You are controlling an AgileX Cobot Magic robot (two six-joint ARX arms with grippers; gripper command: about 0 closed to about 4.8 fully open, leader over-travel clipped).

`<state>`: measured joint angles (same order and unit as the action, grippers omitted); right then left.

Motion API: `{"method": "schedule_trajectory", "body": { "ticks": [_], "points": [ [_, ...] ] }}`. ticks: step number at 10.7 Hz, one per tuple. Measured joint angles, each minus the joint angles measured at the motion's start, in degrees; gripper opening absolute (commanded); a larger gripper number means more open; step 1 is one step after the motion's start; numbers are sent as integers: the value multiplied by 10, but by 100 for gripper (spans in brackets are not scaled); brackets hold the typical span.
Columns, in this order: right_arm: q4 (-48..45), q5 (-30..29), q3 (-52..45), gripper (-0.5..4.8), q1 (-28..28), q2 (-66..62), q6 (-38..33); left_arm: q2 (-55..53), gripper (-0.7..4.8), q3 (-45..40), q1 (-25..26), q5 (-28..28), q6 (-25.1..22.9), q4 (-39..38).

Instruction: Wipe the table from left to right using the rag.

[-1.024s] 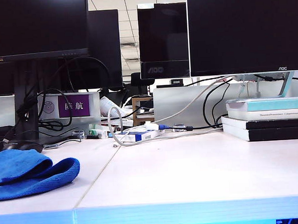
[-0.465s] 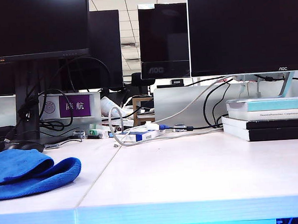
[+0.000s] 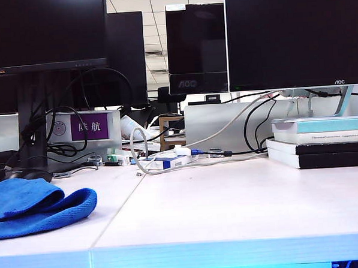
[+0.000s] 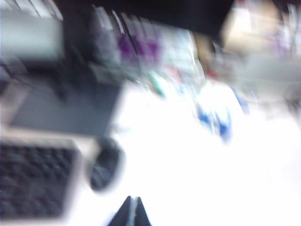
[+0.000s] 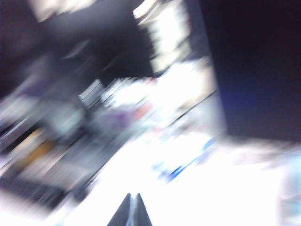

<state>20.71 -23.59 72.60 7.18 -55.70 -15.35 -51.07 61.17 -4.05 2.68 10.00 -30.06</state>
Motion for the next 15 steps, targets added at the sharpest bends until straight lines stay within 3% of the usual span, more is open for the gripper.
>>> {"method": "schedule_trajectory", "body": {
  "ticks": [1, 3, 4, 5, 7, 8, 11, 12, 13, 15],
  "points": [
    [45, -77, 37, -1, 0, -38, 12, -29, -5, 38, 0, 34, 0, -45],
    [75, -147, 50, -1, 13, -55, 60, -57, -5, 60, 0, 58, 0, -52],
    [88, -159, 52, -1, 67, -52, 115, -82, -5, 59, 0, 86, 1, -72],
    [108, -156, 53, -1, 88, -51, 147, -97, -5, 59, 0, 87, 1, -94],
    [204, -32, 53, -1, 202, -52, 269, -146, -5, 59, -1, 87, -13, -142],
    [212, -3, 53, -1, 206, -54, 287, -170, -5, 59, -10, 86, -30, -142],
    [212, -7, 53, -1, 240, -62, 292, -238, 4, 59, -41, 84, -61, -156],
    [212, 0, 53, -1, 240, -66, 292, -279, 115, 59, -56, 89, -66, -158],
    [211, -1, 53, -1, 256, -67, 293, -315, 175, 59, -64, 83, -66, -160],
    [198, 8, 53, -1, 254, -68, 293, -364, 183, 59, -81, 87, -76, -162]
  ]
}}
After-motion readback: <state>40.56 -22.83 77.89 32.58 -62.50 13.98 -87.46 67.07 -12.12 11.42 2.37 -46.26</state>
